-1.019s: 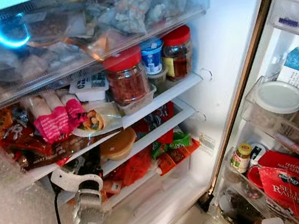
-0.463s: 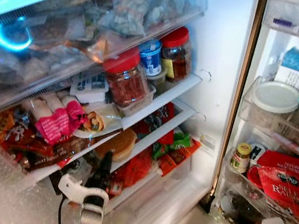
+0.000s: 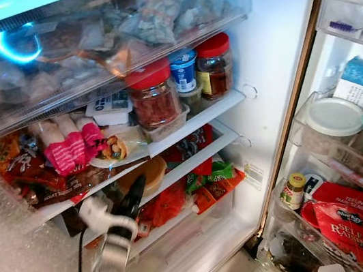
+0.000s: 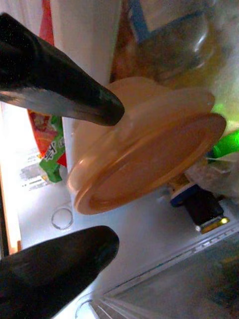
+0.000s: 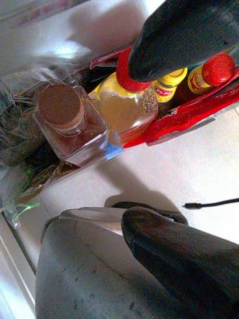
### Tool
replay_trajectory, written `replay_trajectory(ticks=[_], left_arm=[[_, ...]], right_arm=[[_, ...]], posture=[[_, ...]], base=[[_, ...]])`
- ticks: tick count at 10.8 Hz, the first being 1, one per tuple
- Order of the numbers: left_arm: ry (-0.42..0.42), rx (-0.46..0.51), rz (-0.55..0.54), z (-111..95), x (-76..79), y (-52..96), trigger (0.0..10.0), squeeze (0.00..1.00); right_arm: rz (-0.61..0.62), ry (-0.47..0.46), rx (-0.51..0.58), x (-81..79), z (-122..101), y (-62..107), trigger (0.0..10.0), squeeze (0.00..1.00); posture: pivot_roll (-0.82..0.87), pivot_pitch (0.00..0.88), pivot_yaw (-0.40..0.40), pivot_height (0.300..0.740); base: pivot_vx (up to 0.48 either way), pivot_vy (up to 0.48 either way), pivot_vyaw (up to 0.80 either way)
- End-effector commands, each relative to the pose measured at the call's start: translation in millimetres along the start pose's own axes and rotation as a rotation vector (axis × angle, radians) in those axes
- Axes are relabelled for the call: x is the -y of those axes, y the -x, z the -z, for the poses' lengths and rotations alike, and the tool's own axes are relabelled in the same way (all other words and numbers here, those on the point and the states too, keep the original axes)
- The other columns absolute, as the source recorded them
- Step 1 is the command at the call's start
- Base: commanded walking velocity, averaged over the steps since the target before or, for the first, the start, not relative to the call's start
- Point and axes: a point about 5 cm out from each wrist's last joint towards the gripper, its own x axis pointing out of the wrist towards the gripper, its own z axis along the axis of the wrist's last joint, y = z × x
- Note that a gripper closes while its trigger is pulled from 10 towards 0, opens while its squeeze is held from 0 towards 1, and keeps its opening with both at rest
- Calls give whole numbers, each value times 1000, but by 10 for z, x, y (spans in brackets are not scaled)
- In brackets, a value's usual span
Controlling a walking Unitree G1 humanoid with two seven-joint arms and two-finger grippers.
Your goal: Restocking fridge
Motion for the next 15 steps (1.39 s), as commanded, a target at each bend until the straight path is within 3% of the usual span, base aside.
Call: replay_trajectory(ticks=[1, 6, 9, 12, 15], left_arm=[[3, -13, -5, -6, -9, -24, 10000, 0], [4, -13, -40, 52, 12, -263, 10000, 0], [-26, -7, -3, -43, 61, -339, 10000, 0], [-103, -34, -16, -9, -37, -279, 10000, 0], [-214, -46, 78, -18, -103, -120, 10000, 0]], right_arm=[[0, -2, 5, -7, 4, 1, 10000, 0], [-3, 1, 5, 3, -18, -2, 10000, 0], [0, -4, 7, 1, -29, -4, 10000, 0], [-5, -3, 9, -9, -31, -5, 10000, 0], [2, -4, 6, 7, -26, -4, 10000, 0]], posture=[[-178, 0, 29, 647], [-169, 0, 10, 647], [-165, 0, 11, 647], [-167, 0, 22, 647], [-149, 0, 16, 647]], base=[[0, 0, 0], [0, 0, 0], [0, 0, 0], [0, 0, 0], [0, 0, 0]])
